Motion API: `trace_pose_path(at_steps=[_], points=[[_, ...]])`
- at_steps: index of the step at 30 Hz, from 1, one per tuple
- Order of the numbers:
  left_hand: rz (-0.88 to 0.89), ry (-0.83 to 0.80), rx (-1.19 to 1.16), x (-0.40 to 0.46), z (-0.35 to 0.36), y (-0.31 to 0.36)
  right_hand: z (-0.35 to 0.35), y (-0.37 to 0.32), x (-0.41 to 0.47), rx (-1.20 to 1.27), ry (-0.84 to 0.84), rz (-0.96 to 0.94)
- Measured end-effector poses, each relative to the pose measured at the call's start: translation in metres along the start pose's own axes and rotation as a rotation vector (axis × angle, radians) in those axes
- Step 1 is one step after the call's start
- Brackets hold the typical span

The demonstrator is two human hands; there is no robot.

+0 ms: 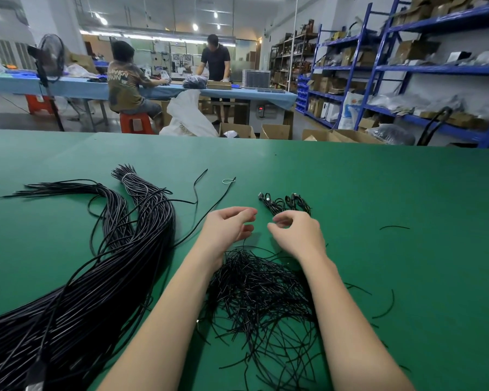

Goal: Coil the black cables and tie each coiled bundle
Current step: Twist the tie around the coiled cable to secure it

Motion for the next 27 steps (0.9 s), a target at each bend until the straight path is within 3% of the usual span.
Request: trace_pose_path(at_steps=[4, 9, 15, 18, 27], points=[[0.021, 0.007, 0.095, 0.001, -0.005, -0.002, 0.008, 0.009, -0.022, 0.004, -0.028, -0.035], [0.198, 0.082, 0.792, 0.01, -0.034, -0.001, 0.009, 0.002, -0.03, 0.096, -0.014, -0.112], [-0.016, -0.082, 1.204, 0.012, -0.048, -0.02, 0.017, -0.002, -0.034, 0.107, -0.056, -0.157], [0.037, -0.058, 1.254, 0.009, -0.049, -0.018, 0.021, -0.006, -0.037, 0.1, -0.076, -0.169], [0.233, 0.134, 0.983, 0.001, -0.044, 0.008, 0.03, -0.014, -0.042, 0.097, -0.127, -0.21]])
Point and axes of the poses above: each hand's wrist, its own x-axis towards the middle knuckle, its own z-axis out of the palm, y = z × x, the point moved 4 cm from there along x, towards the middle knuckle, and after that the axes turned 15 degrees about z, right-handed, at the moved point
